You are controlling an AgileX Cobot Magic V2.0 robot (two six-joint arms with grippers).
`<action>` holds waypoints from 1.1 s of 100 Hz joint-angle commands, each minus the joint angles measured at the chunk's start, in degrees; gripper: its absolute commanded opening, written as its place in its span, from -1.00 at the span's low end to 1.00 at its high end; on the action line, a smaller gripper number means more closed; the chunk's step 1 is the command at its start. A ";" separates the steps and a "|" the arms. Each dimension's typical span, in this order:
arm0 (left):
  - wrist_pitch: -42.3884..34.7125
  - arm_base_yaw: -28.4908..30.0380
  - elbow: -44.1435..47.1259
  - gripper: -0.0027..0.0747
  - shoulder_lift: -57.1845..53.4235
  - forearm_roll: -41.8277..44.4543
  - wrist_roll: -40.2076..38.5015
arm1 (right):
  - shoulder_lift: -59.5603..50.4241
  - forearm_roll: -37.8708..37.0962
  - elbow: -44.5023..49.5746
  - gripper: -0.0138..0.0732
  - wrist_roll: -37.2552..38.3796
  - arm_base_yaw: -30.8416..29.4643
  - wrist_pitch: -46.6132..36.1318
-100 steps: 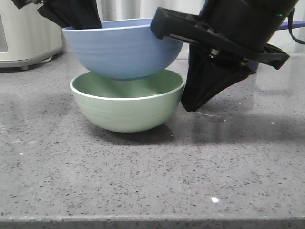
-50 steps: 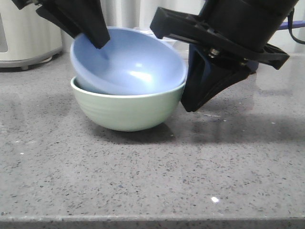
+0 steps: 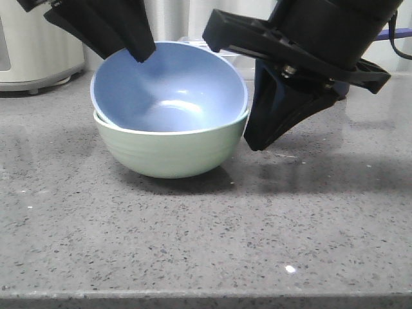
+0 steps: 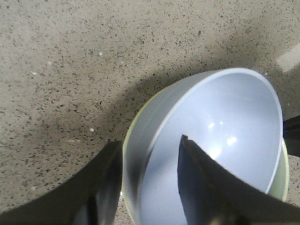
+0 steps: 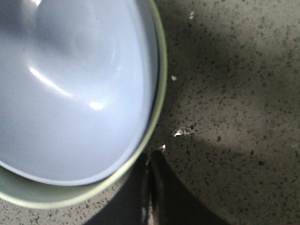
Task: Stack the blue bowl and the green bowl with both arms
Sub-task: 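Open the left gripper and raise both grippers away from the bowls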
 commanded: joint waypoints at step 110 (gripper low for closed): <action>-23.44 28.06 35.72 -0.94 -50.02 9.40 -2.53 | -28.83 -6.54 13.91 -0.84 0.20 -18.91 -6.76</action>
